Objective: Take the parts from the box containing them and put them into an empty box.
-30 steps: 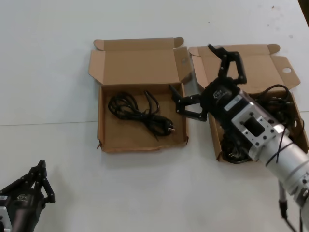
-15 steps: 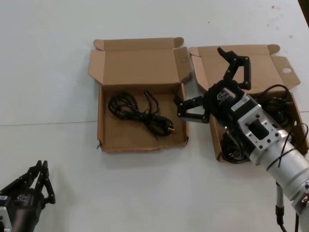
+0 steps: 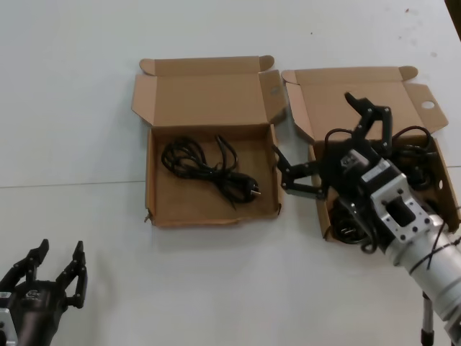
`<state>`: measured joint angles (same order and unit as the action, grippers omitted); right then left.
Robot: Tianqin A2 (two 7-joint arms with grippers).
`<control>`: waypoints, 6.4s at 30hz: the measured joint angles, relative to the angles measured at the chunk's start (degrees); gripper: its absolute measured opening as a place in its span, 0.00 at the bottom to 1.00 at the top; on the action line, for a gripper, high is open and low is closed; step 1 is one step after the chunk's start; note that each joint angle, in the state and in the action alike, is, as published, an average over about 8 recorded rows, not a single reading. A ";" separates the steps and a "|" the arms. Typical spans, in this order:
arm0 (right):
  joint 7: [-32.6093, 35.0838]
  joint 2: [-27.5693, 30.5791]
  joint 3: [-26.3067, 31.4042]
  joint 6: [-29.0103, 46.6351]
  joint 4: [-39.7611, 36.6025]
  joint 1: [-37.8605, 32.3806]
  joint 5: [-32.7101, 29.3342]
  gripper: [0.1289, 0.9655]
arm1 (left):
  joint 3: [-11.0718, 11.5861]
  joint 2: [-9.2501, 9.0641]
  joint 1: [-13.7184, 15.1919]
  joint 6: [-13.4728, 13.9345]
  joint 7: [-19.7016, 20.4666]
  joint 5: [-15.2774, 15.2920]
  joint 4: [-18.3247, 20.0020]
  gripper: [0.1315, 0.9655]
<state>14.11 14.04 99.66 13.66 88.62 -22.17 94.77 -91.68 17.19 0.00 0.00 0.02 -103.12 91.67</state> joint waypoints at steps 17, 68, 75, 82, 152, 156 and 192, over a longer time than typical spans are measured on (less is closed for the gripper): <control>0.00 0.84 -2.12 -3.62 0.81 5.89 2.22 1.00 | 0.00 0.00 0.00 0.00 0.00 -0.01 0.00 0.57; 0.00 3.02 -7.67 -13.12 2.93 21.29 8.03 1.00 | 0.00 0.00 0.00 0.00 -0.02 -0.02 0.00 1.00; 0.00 3.02 -7.67 -13.13 2.93 21.30 8.03 1.00 | 0.00 0.00 0.00 0.00 -0.02 -0.02 0.00 1.00; 0.00 3.02 -7.67 -13.13 2.93 21.30 8.03 1.00 | 0.00 0.00 0.00 0.00 -0.02 -0.02 0.00 1.00; 0.00 3.02 -7.67 -13.13 2.93 21.30 8.03 1.00 | 0.00 0.00 0.00 0.00 -0.02 -0.02 0.00 1.00; 0.00 3.02 -7.67 -13.13 2.93 21.30 8.03 1.00 | 0.00 0.00 0.00 0.00 -0.02 -0.02 0.00 1.00; 0.00 3.02 -7.67 -13.13 2.93 21.30 8.03 1.00 | 0.00 0.00 0.00 0.00 -0.02 -0.02 0.00 1.00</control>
<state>14.11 17.07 91.99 0.54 91.55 -0.87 102.80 -91.67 17.19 0.00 0.00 0.00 -103.13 91.67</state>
